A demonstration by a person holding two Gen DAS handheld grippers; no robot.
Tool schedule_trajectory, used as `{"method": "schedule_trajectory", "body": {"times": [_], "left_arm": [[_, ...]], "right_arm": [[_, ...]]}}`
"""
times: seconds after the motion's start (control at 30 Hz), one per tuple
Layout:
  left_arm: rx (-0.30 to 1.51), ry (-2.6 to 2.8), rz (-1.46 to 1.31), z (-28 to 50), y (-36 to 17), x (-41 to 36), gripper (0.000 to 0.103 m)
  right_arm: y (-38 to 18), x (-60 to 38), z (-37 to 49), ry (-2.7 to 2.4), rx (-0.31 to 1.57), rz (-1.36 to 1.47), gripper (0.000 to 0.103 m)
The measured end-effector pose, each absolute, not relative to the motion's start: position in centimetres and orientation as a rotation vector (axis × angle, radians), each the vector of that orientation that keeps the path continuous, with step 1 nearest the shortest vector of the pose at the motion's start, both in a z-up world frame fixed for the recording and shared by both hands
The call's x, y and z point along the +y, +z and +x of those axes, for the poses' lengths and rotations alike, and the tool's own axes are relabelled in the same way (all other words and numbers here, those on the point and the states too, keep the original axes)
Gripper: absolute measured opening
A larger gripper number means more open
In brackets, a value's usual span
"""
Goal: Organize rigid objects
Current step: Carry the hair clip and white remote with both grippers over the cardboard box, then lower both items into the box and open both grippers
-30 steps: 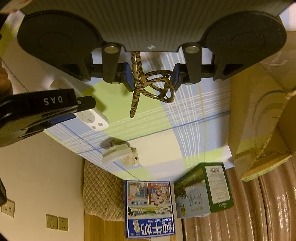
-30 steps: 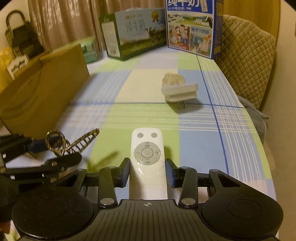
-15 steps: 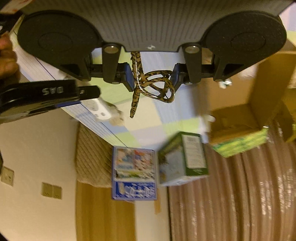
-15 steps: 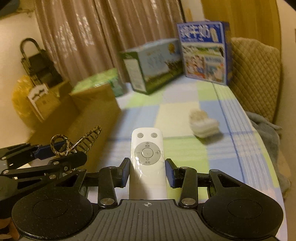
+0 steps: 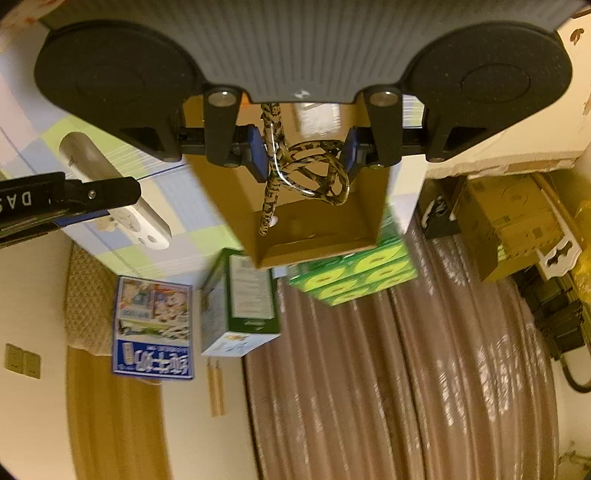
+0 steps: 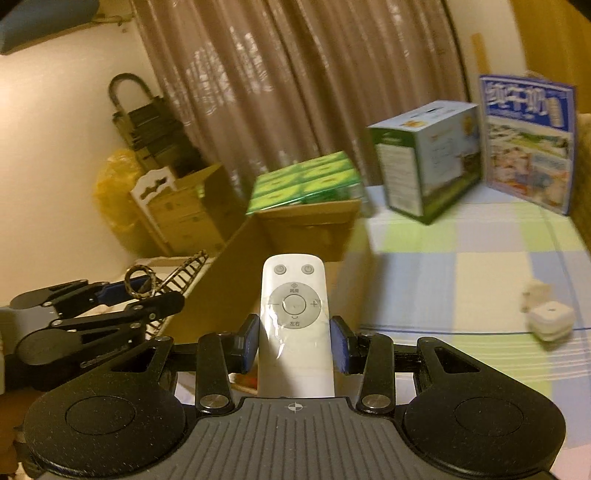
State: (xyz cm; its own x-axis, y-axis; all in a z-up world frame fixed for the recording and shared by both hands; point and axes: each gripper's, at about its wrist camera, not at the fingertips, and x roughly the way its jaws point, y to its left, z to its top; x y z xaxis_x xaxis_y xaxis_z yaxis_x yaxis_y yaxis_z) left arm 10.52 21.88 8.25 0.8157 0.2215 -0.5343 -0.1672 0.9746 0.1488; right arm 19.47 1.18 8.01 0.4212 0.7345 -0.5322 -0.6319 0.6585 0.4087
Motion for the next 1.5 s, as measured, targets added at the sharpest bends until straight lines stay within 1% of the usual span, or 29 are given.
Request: {"method": "schedule_trajectory", "body": {"times": [0.17,0.43,0.8,1.2,1.23,1.5], "left_arm": [[0.604,0.219,0.085,11.1,7.2,24.6,0.036],[0.644,0.199,0.059,12.4,4.6,26.1,0.036],[0.68,0.205,0.053,13.9,2.6,26.8,0.036],[0.709,0.202,0.055,14.9,1.1,26.8,0.036],[0.71,0.201,0.055,14.9,1.0,26.8,0.035],[0.701,0.211,0.073,14.9,1.2,26.9,0.034]], "right_arm": [[7.3,4.9,20.6,0.88,0.777,0.141,0.037],[5.1,7.5,22.1,0.86,0.812,0.121,0.037],[2.9,8.2,23.0,0.846,0.832,0.114,0.037],[2.2,8.7,23.0,0.848,0.83,0.101,0.037],[2.1,8.7,23.0,0.849,0.832,0.104,0.037],[2.0,8.8,23.0,0.851,0.836,0.11,0.037]]}}
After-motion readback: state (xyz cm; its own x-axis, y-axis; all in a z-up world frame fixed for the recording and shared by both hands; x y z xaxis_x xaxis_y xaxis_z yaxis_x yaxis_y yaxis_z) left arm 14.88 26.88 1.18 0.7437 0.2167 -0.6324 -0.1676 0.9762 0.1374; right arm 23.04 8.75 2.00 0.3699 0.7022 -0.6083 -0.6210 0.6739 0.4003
